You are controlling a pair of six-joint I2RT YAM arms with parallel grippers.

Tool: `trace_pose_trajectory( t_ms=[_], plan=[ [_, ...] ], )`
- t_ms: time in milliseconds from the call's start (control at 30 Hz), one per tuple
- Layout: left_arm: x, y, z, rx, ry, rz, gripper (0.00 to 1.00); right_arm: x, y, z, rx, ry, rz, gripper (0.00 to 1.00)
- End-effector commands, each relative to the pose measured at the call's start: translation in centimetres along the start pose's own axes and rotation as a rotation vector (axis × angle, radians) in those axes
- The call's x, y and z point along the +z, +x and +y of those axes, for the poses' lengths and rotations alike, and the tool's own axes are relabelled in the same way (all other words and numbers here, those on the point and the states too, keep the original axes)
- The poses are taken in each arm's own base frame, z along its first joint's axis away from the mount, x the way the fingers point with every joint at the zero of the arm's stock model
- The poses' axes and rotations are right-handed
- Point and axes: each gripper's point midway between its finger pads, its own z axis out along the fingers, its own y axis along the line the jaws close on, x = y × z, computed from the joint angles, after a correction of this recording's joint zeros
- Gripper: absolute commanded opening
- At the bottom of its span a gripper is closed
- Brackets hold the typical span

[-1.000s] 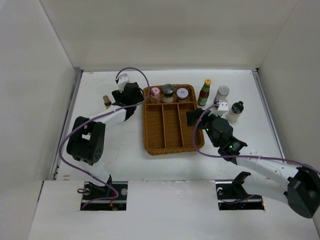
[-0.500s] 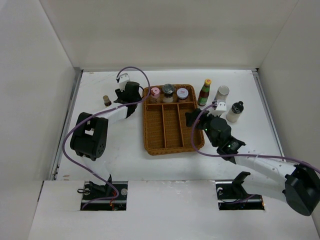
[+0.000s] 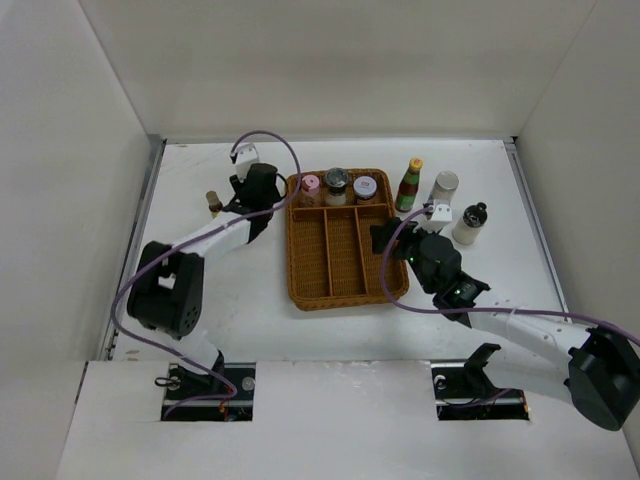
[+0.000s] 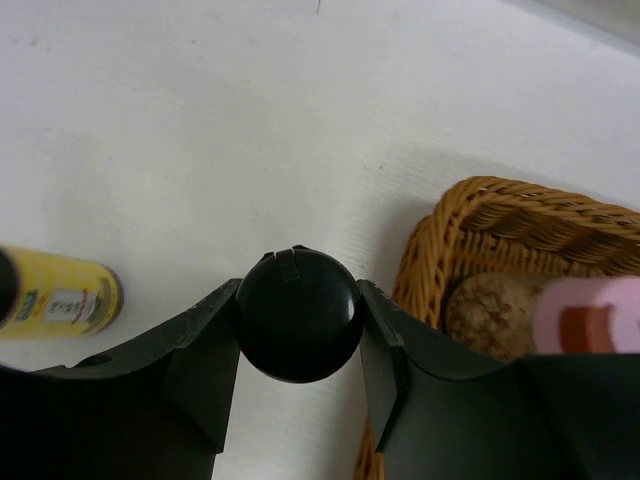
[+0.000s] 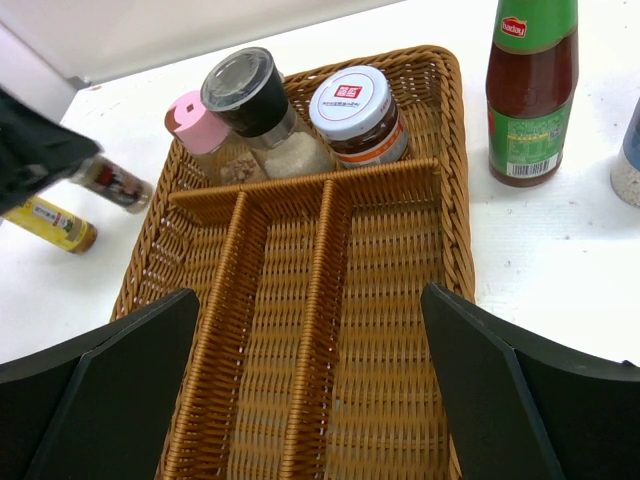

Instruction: Organize the condiment bottles

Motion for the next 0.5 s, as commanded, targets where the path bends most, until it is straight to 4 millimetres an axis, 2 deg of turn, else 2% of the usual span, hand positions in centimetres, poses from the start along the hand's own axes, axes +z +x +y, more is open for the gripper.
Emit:
trace_pose_trajectory(
  t_ms=[0,100,267,367,467],
  plan=[
    [-5.7,-6.6,-1.1,-0.077,0.077,-0.178,0.22,0.2,-2.6,1.8,0.046,-0.050,-0.070,1.00],
    [-9.0,-7.1,-1.9,-0.084,0.141,-0.200,0.22,0.0,-2.8,1.8,0.051,-0.052,-0.077,1.00],
    [-13.4,-5.3,-5.2,-0.046,0.267,-0.174,0.23,0.0,-3.0,1.8,0.050,-0.049,-0.084,1.00],
    [-14.3,-3.5,-8.1,-0.009,0.328,-0.141,0.23,0.0,-2.8,1.7,0.053,-0.047,-0.080,1.00],
    [-14.0,-1.7,-9.9,0.022,0.347,-0.117,0.23,-0.2,-3.1,1.6,0.052,-0.046,-0.088,1.00]
  ],
)
